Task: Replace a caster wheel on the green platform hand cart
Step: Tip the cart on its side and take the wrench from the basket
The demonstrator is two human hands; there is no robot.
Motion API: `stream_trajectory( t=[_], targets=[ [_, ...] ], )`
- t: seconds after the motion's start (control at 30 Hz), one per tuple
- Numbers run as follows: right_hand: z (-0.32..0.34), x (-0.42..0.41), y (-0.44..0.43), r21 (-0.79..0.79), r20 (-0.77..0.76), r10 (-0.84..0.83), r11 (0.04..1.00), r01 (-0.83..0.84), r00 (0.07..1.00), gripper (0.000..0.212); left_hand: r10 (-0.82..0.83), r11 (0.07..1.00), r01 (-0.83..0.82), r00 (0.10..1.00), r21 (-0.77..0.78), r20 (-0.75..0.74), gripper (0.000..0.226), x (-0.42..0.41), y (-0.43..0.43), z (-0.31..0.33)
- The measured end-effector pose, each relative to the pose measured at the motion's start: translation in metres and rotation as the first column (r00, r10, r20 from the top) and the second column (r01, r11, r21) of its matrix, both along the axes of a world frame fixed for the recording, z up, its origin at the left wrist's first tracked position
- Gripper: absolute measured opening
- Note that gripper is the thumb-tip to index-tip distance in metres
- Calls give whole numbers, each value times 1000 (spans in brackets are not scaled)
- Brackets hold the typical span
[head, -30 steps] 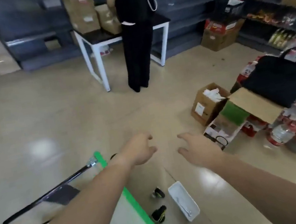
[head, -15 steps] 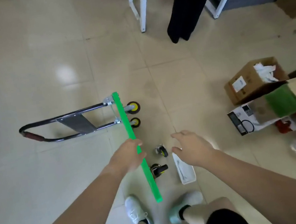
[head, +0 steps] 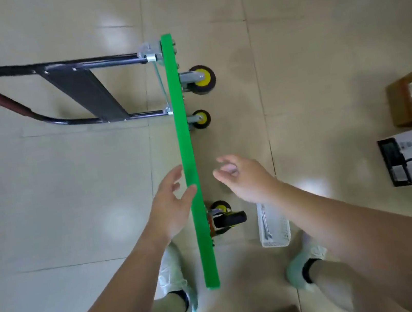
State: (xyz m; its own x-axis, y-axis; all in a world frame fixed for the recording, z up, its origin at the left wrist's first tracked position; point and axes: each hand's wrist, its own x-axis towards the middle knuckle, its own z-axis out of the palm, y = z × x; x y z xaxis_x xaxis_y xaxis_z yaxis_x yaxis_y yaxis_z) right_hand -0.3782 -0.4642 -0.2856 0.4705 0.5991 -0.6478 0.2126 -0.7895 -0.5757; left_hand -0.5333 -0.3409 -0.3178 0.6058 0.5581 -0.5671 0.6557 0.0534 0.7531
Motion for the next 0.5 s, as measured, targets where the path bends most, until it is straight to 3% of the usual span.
stream_trajectory(
  t=[0.17,0.23,0.4,0.5],
  targets=[
    [-110,11,21,217,-159,-136,962,169,978,54,66,988,-43,987,-151,146,87,15,-21,-94],
    [-143,8,34,290,-201,-177,929,231,963,48,105,982,-64,967,-178,231,82,16,-24,-117],
    [-188,0,47,467,-105,-159,864,190,982,45,142,982,-91,935,-167,324,78,14,-32,-141],
    [-197,0,42,533,-115,-178,819,212,977,63,140,981,-82,924,-173,356,76,13,-38,-149]
  ],
)
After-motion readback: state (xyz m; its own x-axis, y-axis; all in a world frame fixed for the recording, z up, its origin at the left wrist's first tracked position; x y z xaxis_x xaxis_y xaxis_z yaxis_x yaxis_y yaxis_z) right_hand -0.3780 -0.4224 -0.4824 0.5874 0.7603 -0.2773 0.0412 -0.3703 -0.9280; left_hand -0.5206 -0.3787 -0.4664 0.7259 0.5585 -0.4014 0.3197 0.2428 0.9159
